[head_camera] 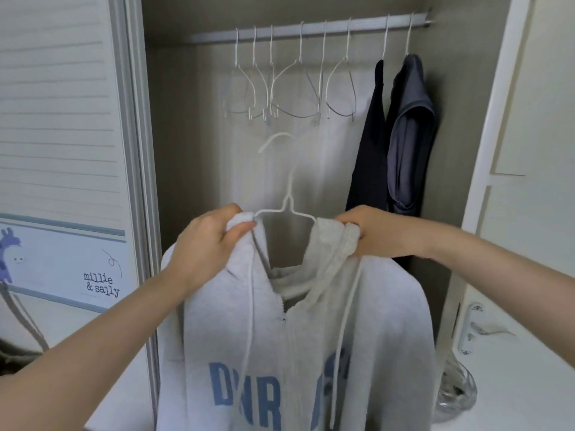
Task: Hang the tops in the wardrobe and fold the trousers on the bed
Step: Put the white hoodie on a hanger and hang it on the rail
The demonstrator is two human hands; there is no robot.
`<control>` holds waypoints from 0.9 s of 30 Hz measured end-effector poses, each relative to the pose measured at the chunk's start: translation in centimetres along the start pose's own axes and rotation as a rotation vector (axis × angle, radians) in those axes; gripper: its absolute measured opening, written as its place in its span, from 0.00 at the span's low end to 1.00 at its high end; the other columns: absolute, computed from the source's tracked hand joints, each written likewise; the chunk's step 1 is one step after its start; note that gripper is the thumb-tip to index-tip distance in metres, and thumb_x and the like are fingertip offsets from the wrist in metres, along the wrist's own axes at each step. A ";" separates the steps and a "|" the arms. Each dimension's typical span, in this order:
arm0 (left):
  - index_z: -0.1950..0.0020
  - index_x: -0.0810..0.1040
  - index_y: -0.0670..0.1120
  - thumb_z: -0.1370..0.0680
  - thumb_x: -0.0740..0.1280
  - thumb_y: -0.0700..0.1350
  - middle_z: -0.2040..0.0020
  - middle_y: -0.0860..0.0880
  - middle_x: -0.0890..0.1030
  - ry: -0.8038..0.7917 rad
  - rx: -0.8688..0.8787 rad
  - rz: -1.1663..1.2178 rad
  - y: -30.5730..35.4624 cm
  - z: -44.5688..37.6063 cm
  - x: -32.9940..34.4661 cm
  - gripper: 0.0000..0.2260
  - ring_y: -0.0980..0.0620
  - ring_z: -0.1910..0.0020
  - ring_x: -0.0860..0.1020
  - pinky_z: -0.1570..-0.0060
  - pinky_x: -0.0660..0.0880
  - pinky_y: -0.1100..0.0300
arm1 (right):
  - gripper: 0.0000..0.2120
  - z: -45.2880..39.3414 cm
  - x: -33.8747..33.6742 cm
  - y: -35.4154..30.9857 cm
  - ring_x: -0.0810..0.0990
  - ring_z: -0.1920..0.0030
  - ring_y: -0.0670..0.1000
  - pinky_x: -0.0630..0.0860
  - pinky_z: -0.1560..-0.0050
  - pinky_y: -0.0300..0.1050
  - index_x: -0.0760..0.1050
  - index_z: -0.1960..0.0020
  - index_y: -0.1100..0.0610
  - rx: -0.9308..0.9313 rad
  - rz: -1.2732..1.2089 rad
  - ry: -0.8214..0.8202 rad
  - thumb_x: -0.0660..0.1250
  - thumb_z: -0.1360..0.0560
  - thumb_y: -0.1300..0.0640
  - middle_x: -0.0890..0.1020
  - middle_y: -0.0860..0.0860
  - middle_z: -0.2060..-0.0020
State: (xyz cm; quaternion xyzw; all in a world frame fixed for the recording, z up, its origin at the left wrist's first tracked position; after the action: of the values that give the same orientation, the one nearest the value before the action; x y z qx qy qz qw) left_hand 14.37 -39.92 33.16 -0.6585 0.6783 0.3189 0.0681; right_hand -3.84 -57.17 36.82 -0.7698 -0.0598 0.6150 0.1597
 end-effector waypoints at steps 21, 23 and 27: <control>0.66 0.79 0.55 0.25 0.72 0.49 0.71 0.58 0.76 -0.138 -0.097 0.359 -4.0 -4.4 -0.2 0.09 0.62 0.71 0.72 0.70 0.66 0.72 | 0.17 0.8 -0.2 -0.2 0.65 0.63 0.51 0.61 0.61 0.47 0.72 0.59 0.60 0.185 -0.270 0.245 0.61 0.21 0.46 0.67 0.53 0.65; 0.64 0.81 0.58 0.28 0.71 0.56 0.70 0.58 0.77 -0.173 -0.109 0.352 -4.5 -5.1 -0.5 0.06 0.62 0.70 0.73 0.70 0.67 0.73 | 0.20 0.8 -0.2 -0.4 0.68 0.61 0.52 0.65 0.57 0.47 0.73 0.58 0.64 0.206 -0.392 0.297 0.61 0.20 0.47 0.71 0.53 0.62; 0.34 0.75 0.59 0.27 0.62 0.66 0.40 0.57 0.80 -0.213 -0.218 0.139 -6.3 -6.1 -0.3 0.24 0.53 0.42 0.77 0.40 0.73 0.54 | 0.24 0.7 -1.0 -1.2 0.81 0.54 0.54 0.76 0.46 0.46 0.76 0.50 0.72 0.310 -0.637 0.425 0.63 0.21 0.48 0.83 0.59 0.54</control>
State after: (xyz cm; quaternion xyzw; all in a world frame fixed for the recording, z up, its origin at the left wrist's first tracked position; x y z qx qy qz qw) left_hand 22.28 -42.38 35.95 -0.5758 0.6727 0.4624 0.0455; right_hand -4.62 -56.17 37.98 -0.7896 -0.1674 0.3640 0.4649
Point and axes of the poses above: each hand's wrist, its own z-axis away from the middle knuckle, its own x-axis out of the palm, y = z × x, the point moved 4 cm from there along -z, towards the middle knuckle
